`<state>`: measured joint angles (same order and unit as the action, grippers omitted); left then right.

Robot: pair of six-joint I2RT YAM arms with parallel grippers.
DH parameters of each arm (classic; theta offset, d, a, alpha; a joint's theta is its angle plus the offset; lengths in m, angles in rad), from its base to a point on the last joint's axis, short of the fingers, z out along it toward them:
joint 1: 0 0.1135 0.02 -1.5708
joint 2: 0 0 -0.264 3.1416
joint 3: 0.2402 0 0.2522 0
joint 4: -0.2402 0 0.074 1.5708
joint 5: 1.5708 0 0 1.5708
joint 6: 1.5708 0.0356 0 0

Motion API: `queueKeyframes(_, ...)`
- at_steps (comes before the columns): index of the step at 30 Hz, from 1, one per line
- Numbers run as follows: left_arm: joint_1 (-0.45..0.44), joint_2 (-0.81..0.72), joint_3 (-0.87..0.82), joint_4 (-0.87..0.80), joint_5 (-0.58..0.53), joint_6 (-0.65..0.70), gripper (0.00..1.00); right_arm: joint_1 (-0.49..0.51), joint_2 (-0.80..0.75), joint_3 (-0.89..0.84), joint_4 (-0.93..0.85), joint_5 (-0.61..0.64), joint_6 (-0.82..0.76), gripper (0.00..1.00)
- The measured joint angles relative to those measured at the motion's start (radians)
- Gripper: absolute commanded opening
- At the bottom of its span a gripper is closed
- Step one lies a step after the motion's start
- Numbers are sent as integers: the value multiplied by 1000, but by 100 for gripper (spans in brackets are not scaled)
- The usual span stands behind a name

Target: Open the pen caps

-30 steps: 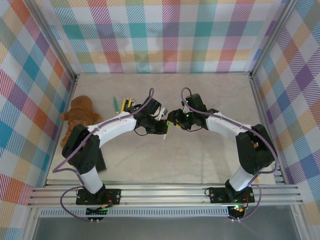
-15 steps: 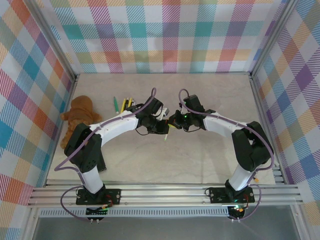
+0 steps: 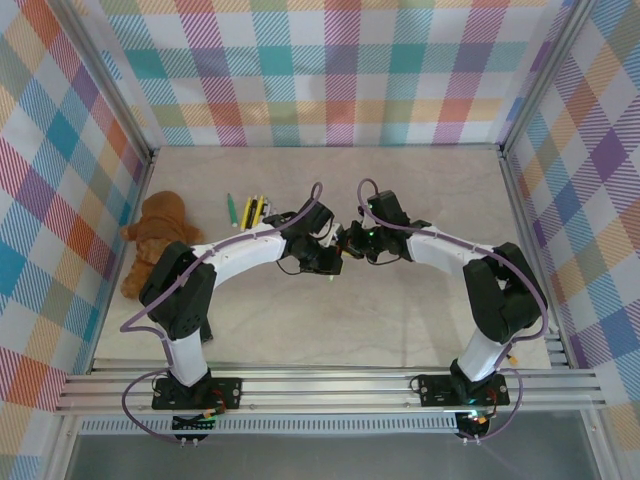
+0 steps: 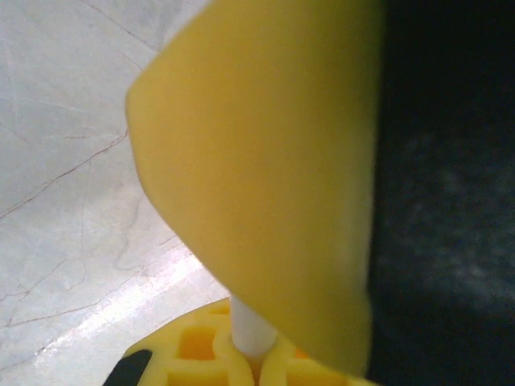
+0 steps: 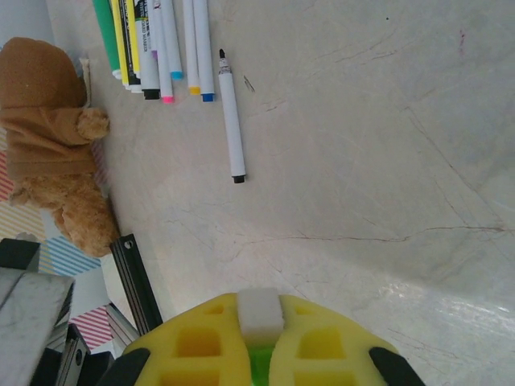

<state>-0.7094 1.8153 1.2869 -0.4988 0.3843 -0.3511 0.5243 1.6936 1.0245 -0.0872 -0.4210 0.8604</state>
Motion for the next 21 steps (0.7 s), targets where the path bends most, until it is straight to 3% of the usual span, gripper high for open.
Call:
queueKeyframes(6, -23, -23, -43, 35, 9, -4, 0, -25, 4, 14, -51, -7, -9, 0)
queueKeyframes(8, -80, -80, -100, 96, -65, -36, 0, -76, 43, 75, -180, -108, -12, 0)
queueKeyframes(13, -295, -378, -338, -10, -29, -103, 0, -298, 219, 366, -197, -39, -32, 0)
queueKeyframes(16, -230, -497, -389, -72, -40, -117, 0, -356, 239, 447, -185, -14, -38, 0)
queueKeyframes(21, -71, -485, -333, -98, -90, -97, 0, -287, 239, 439, -191, -5, -50, 0)
